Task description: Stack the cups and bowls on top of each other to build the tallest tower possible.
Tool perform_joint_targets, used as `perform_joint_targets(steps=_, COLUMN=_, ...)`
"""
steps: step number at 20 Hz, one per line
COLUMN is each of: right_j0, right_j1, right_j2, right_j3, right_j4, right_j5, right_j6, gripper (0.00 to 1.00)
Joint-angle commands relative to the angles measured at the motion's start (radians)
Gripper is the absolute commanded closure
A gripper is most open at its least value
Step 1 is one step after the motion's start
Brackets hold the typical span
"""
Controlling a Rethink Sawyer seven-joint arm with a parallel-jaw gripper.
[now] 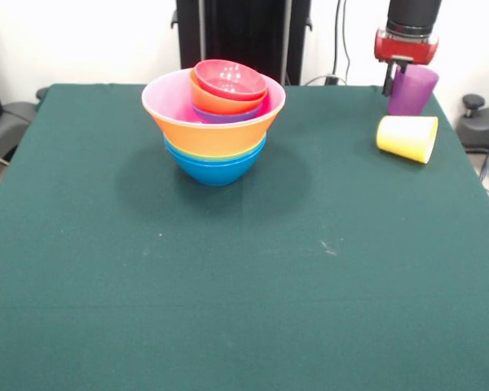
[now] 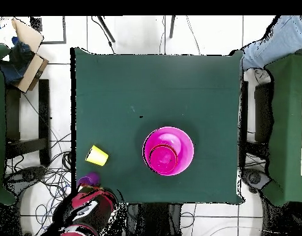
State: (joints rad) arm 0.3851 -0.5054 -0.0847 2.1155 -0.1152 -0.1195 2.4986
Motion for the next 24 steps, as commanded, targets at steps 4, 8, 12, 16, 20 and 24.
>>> perform_joint_targets(steps=4, right_j0=0.058, right_j1=0.056, right_j2=0.044, right_j3=-0.117, right_j4=0.096, right_j5=0.047, right_j6=0.108, gripper=1.00)
perform_joint_targets(steps=8, right_j0=0.088, right_j1=0.073, right_j2=0.039, right_j3=-0.149, right_j4=0.148, right_j5=0.064, right_j6=0.122, gripper=1.00)
perform_joint_targets(steps=12, right_j0=0.082, right_j1=0.073, right_j2=0.042, right_j3=-0.155, right_j4=0.154, right_j5=0.065, right_j6=0.103, gripper=1.00)
perform_joint_targets(steps=16, right_j0=0.102, right_j1=0.073, right_j2=0.030, right_j3=-0.168, right_j4=0.180, right_j5=0.085, right_j6=0.098, gripper=1.00)
perform_joint_targets(steps=20, right_j0=0.101, right_j1=0.088, right_j2=0.021, right_j3=-0.207, right_j4=0.198, right_j5=0.102, right_j6=0.085, gripper=1.00)
perform_joint_targets(steps=24, right_j0=0.070, right_j1=0.116, right_j2=0.032, right_j3=-0.244, right_j4=0.179, right_j5=0.088, right_j6=0.055, gripper=1.00)
